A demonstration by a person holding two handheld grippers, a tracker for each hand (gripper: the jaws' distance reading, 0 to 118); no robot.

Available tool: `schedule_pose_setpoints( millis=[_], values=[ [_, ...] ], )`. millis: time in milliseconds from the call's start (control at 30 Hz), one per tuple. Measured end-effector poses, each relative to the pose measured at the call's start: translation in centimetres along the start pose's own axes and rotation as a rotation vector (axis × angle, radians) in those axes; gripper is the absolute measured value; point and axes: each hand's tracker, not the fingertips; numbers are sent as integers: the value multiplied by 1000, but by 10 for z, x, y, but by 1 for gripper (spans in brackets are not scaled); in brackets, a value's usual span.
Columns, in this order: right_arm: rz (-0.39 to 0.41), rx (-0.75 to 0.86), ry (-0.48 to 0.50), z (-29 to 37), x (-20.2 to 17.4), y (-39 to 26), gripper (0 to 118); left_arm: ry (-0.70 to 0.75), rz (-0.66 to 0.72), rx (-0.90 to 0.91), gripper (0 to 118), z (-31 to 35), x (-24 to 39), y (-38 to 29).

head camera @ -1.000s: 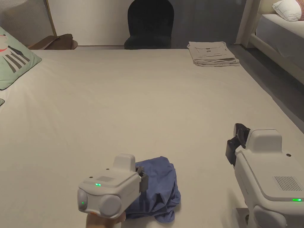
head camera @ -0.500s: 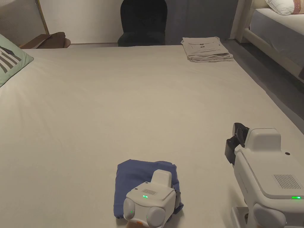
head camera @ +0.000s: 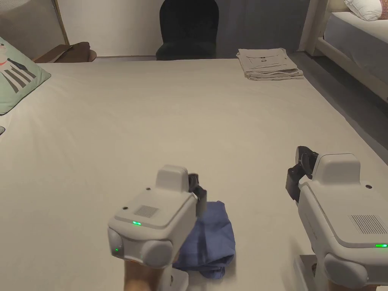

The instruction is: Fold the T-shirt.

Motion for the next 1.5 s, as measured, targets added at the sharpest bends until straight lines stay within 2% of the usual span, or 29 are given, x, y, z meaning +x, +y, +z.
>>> schedule_pose_setpoints(
  millis=[233, 433, 900, 1067, 1200, 1500],
  values=[
    [9, 29, 31, 1, -19, 10, 0, 190, -90, 165, 0, 35, -49, 32],
    [22, 47, 59, 0, -34, 14, 0, 330, -59, 211, 0, 56, -92, 34],
    [33, 33, 96, -5, -52, 11, 0, 368, -27, 212, 0, 61, -110, 31],
    [1, -133, 152, -26, -70, -27, 0, 363, -23, 202, 0, 60, -110, 28],
    [26, -275, 187, -43, -91, -69, 0, 359, -17, 188, 0, 60, -112, 24],
    [19, -547, 223, -64, -120, -141, 0, 346, 2, 140, 0, 55, -116, 8]
  ],
)
